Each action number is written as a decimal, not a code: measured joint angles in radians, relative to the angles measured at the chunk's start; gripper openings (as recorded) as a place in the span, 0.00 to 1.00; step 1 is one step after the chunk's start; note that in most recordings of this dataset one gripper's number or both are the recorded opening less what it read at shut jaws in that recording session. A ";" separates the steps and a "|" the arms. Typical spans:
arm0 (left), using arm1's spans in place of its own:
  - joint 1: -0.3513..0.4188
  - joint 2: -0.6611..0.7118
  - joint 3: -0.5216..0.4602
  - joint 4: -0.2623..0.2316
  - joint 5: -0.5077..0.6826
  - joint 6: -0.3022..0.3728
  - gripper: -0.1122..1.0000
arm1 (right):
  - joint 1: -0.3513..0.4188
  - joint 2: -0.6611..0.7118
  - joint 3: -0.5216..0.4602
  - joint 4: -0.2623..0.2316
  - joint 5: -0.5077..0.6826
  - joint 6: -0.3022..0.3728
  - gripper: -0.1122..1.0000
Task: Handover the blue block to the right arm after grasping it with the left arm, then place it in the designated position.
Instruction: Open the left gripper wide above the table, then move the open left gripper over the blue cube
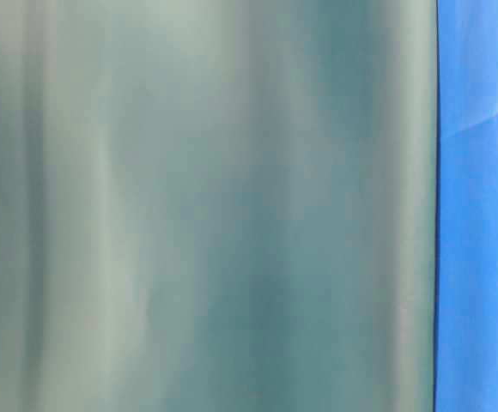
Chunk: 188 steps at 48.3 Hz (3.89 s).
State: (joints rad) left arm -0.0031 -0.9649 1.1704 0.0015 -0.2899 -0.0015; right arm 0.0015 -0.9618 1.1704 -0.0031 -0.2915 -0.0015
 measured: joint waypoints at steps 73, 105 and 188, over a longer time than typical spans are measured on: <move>-0.021 -0.011 0.000 0.002 -0.003 -0.005 0.93 | -0.005 0.005 -0.026 0.005 0.069 0.034 0.96; -0.023 0.403 -0.198 0.002 -0.181 0.005 0.93 | -0.008 0.029 -0.040 0.005 0.067 0.034 0.96; -0.021 1.031 -0.988 0.002 0.759 -0.006 0.93 | -0.009 0.031 -0.049 0.005 0.101 0.034 0.96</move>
State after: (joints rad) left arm -0.0245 0.0660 0.1825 0.0031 0.4694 -0.0077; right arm -0.0077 -0.9311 1.1213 0.0015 -0.1902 0.0322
